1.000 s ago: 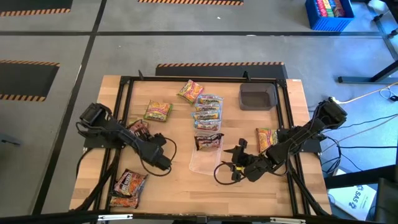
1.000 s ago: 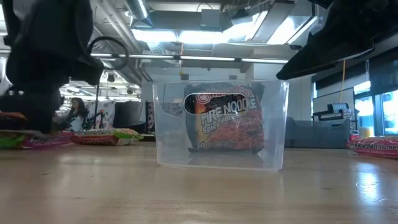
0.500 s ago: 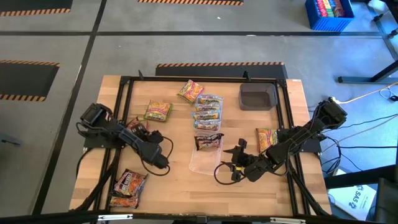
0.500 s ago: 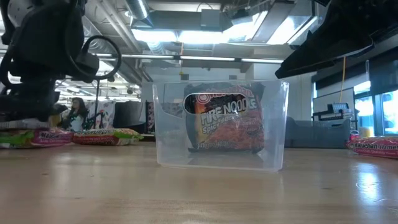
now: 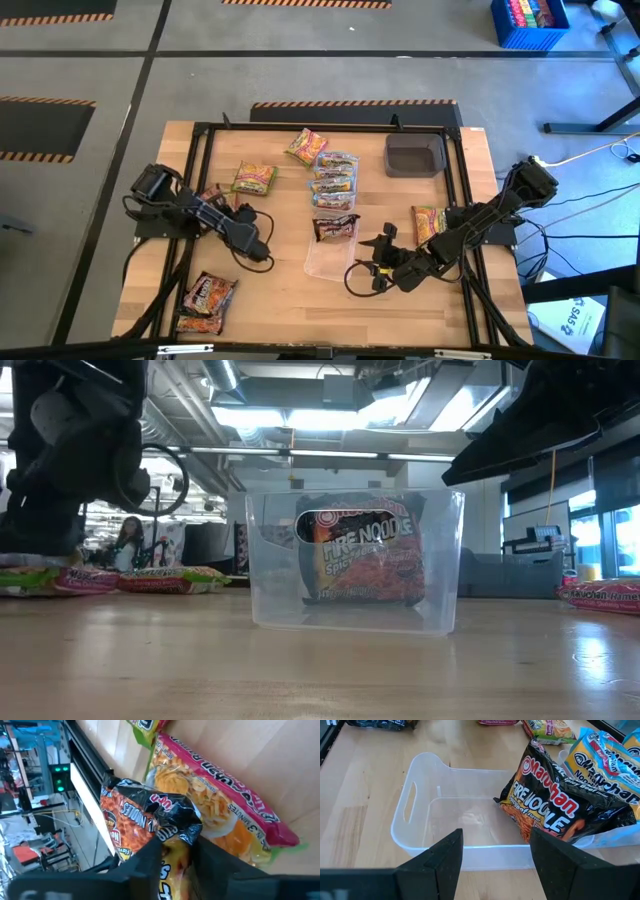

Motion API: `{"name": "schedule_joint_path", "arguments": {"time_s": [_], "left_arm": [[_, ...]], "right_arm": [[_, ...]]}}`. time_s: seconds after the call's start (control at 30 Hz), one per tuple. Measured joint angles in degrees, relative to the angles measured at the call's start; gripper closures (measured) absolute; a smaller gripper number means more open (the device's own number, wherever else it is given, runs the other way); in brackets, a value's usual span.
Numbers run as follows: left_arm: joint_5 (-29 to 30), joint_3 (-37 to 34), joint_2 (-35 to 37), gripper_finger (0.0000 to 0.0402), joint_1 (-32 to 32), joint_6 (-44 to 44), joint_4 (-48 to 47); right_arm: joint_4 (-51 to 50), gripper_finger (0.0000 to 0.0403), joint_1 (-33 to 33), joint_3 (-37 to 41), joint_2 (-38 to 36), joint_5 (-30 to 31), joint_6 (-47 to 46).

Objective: Sort Maruchan noodles
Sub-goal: Put the top black noodle pack into the bottom transparent bin

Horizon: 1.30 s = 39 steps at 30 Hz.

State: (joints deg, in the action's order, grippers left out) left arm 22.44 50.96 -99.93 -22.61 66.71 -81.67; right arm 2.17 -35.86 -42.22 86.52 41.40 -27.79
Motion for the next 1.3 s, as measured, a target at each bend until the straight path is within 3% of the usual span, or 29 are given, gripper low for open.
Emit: {"name": "schedule_joint_path", "arguments": {"time_s": [0.27, 0.6, 1.03, 1.3], "left_arm": [[2.4, 0.9, 0.0, 0.0395, -0.8, -3.3, 0.4], [6.9, 10.6, 0.0, 0.0399, -6.2, -3.9, -8.4], [16.4, 29.4, 0.3, 0.0400, -12.8, -10.4, -8.3], [23.6, 37.2, 0.3, 0.0400, -15.5, -14.0, -8.1]], "right_arm": [[0.0, 0.0194, 0.0, 0.0, 0.0, 0.0, 0.0], [3.4, 0.0194, 0.0, 0.0, 0.0, 0.0, 2.7], [6.3, 0.0194, 0.0, 0.0, 0.0, 0.6, 3.8], [11.7, 0.0194, -0.1, 0.0, 0.0, 1.1, 5.7]]}}
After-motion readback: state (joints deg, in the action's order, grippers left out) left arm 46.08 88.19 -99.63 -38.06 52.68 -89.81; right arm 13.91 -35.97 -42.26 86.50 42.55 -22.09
